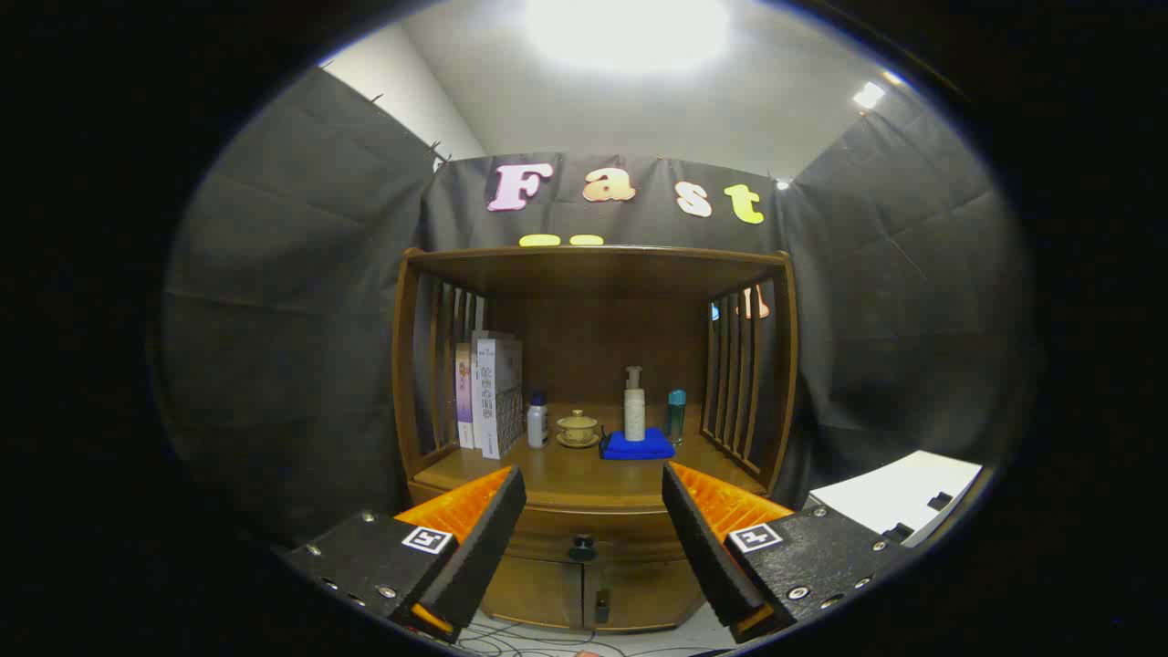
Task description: Pull open the drawer, take out the items inside it, and place them on the countertop above the cabinet.
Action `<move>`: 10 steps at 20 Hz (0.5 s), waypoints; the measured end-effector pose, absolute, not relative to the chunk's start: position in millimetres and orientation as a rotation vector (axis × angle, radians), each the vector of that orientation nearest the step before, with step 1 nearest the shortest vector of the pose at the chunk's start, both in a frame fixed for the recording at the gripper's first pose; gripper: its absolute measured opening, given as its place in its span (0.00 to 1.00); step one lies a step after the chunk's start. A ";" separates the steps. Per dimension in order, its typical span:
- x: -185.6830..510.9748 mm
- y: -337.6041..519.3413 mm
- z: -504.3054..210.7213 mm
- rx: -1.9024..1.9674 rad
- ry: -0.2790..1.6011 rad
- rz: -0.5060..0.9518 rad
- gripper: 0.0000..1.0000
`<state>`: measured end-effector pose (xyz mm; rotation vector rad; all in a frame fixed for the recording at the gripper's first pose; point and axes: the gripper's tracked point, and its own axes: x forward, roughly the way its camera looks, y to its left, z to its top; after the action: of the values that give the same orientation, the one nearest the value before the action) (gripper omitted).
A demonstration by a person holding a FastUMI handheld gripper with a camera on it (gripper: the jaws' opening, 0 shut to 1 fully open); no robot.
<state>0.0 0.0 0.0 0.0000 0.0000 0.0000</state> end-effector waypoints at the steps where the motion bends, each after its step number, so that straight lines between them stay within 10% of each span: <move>1: -1.3 1.0 1.9 -0.006 0.001 -0.002 0.94; 10: 12.3 -16.4 7.3 0.008 0.035 -0.062 0.94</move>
<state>12.3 -16.4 7.3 0.0083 0.0345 -0.0617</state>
